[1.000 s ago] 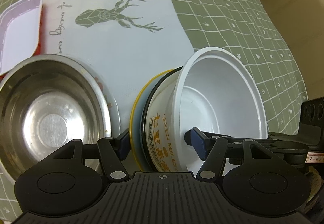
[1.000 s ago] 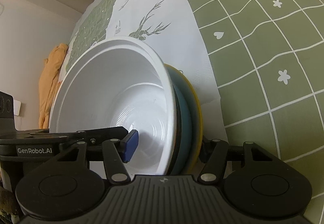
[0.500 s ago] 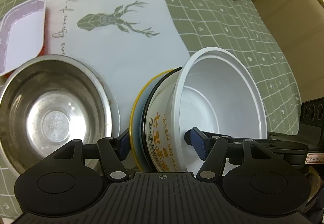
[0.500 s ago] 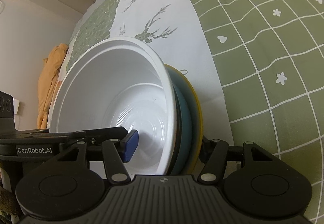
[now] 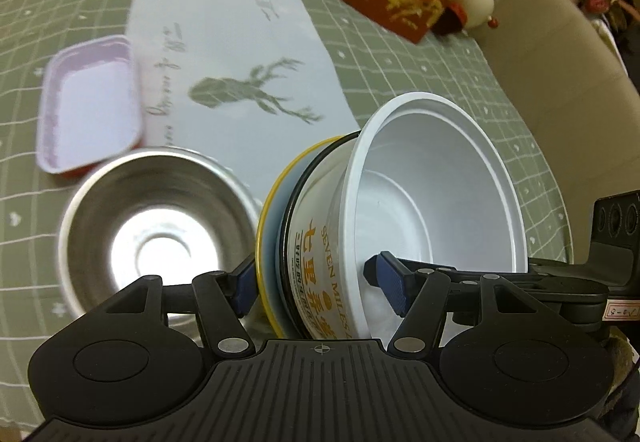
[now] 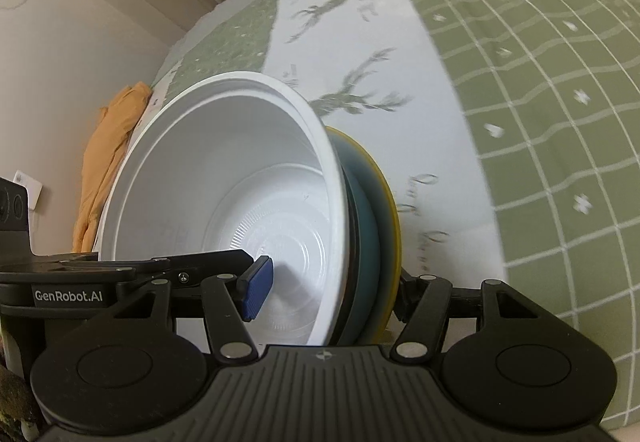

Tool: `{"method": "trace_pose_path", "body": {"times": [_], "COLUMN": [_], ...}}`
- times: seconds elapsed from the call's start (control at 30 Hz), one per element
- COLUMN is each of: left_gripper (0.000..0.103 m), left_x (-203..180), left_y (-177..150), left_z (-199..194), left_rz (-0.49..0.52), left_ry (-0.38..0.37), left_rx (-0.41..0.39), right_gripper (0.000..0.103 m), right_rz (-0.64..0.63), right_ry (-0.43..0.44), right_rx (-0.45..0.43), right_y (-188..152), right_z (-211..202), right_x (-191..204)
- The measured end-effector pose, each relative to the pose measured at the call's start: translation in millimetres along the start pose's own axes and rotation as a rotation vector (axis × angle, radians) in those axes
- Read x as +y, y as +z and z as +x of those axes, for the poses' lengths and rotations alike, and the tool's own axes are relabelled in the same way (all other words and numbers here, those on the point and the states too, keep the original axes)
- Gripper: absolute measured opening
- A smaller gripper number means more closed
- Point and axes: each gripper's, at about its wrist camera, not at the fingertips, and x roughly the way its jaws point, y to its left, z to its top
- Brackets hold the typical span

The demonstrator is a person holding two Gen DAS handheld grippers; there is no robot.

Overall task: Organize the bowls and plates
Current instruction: 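Lower the bowl stack into the steel bowl on the floral plate with both grippers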

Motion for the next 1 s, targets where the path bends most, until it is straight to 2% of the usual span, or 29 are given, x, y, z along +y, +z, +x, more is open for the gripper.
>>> {"method": "trace_pose_path", "body": {"times": [0.23, 0.5, 0.6, 0.7, 0.87, 0.93, 1.0], "left_gripper": [0.066, 0.066, 0.066, 0.064, 0.054, 0.046, 0.044], "left_x": [63, 135, 147, 149, 154, 156, 157], "left_y": [-9, -25, -28, -27, -28, -30, -31], "left_z": [-24, 3, 9, 10, 10, 10, 9], "left_rz": [-0.077, -0.188, -0.194, -0.178, -0.177, -0.182, -0.184], "left_ry": [0.019, -0.003, -0.018, -0.026, -0.033, -0.033, -0.033], "left_rx": [-0.033, 0.035, 0.035, 0.029, 0.039, 0.043, 0.045], "right_gripper": [0.061, 0.061, 0.062, 0.062, 0.062, 0.062, 0.062], "right_rz": [-0.066, -0.066, -0.061, -0.089, -0.097, -0.097, -0.091], "right_ry": [0.018, -0.013, -0.029, -0.042, -0.060, -0.061, -0.064], "right_rx": [0.046, 0.195, 0.232, 0.223, 0.235, 0.233, 0.234], "right_y": [8, 8, 6, 4, 10, 11, 11], "right_z": [38, 113, 131, 131, 132, 131, 130], "right_x": [59, 88, 89, 93, 90, 89, 89]}}
